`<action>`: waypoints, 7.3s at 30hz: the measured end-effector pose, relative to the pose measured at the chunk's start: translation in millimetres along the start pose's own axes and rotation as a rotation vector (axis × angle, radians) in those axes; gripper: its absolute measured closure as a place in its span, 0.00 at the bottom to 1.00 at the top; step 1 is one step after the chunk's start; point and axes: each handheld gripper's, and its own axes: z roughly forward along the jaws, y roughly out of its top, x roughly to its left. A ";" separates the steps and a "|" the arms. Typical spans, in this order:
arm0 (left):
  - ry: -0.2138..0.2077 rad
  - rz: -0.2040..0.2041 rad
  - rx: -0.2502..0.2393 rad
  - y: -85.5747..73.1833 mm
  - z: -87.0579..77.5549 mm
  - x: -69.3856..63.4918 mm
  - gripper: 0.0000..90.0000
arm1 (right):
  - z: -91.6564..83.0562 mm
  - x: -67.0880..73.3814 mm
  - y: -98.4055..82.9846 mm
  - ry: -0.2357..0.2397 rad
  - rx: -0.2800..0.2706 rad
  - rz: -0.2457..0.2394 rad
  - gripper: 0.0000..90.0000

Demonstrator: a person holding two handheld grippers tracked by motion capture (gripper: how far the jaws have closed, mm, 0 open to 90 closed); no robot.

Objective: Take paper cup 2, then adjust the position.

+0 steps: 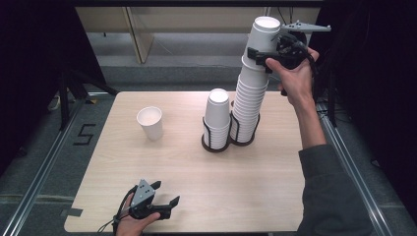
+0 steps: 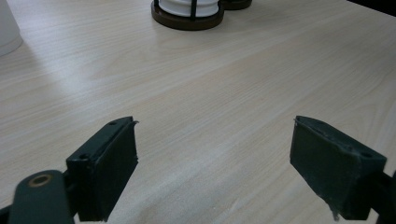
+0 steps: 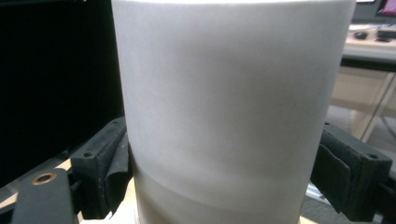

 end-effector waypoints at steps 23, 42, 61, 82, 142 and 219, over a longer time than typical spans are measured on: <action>0.006 0.005 0.010 0.0 -0.6 1.3 0.16 | -57.0 6.3 33.7 -0.020 -0.105 -0.039 0.17; 0.006 0.007 -0.026 1.2 -1.0 5.8 0.16 | -108.8 39.5 -53.8 0.108 -0.055 -0.061 0.17; -0.010 -0.005 -0.102 3.3 2.4 12.6 0.16 | -47.7 95.4 -181.9 0.348 0.044 -0.024 0.17; -0.048 -0.009 -0.124 5.0 1.7 11.9 0.16 | -18.6 123.5 -226.0 0.425 0.133 -0.020 0.17; -0.077 0.037 -0.141 9.7 11.1 -9.8 0.16 | 10.3 178.9 -260.6 0.576 0.156 -0.051 0.17; -0.072 0.210 -0.312 22.8 11.3 -36.4 0.03 | -9.0 187.5 -224.2 0.673 0.160 0.119 0.26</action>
